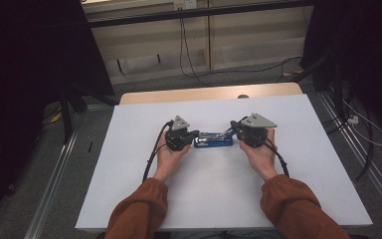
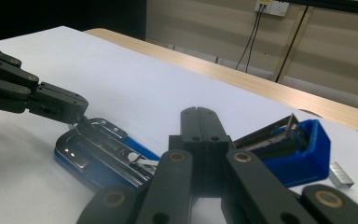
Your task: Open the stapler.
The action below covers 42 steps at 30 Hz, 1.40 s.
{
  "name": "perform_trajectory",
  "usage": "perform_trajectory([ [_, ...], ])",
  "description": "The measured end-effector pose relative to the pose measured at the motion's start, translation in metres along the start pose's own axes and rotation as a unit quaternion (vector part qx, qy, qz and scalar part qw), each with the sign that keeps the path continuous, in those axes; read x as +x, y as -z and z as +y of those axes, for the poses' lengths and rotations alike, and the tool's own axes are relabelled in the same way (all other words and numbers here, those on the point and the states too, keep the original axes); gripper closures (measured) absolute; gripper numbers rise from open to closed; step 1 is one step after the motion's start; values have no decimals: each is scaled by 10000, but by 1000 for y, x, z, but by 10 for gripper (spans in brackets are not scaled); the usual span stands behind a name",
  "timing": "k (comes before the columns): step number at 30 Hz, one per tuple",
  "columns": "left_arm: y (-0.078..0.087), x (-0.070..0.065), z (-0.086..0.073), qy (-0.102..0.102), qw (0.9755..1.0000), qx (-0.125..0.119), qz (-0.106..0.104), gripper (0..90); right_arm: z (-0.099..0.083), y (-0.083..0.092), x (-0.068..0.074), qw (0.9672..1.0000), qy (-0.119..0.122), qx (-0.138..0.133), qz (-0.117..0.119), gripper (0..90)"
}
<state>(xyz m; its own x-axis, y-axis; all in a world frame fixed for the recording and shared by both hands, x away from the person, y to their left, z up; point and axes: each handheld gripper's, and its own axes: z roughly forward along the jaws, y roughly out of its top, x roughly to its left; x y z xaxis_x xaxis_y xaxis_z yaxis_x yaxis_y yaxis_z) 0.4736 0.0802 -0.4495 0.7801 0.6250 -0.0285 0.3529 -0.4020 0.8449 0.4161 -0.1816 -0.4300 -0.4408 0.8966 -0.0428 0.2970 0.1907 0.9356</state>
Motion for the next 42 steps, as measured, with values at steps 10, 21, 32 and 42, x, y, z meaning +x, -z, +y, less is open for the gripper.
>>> perform_trajectory([
  [10, -1, -1, 0, -43, 10000, -6, 13, 900, 0, 4, -4, 10000, 31, 47, -64, 900],
  [21, -1, 0, 0, -7, 10000, -6, 18, 900, -8, 11, -16, 9998, -52, 154, -140, 900],
  [32, -1, -1, 0, 2, 10000, 6, 25, 900, -17, 13, -23, 9992, 118, 298, -231, 900],
  [42, -1, -1, 0, 9, 10000, -3, 25, 900, -24, 15, -30, 9985, 119, 478, -225, 900],
])
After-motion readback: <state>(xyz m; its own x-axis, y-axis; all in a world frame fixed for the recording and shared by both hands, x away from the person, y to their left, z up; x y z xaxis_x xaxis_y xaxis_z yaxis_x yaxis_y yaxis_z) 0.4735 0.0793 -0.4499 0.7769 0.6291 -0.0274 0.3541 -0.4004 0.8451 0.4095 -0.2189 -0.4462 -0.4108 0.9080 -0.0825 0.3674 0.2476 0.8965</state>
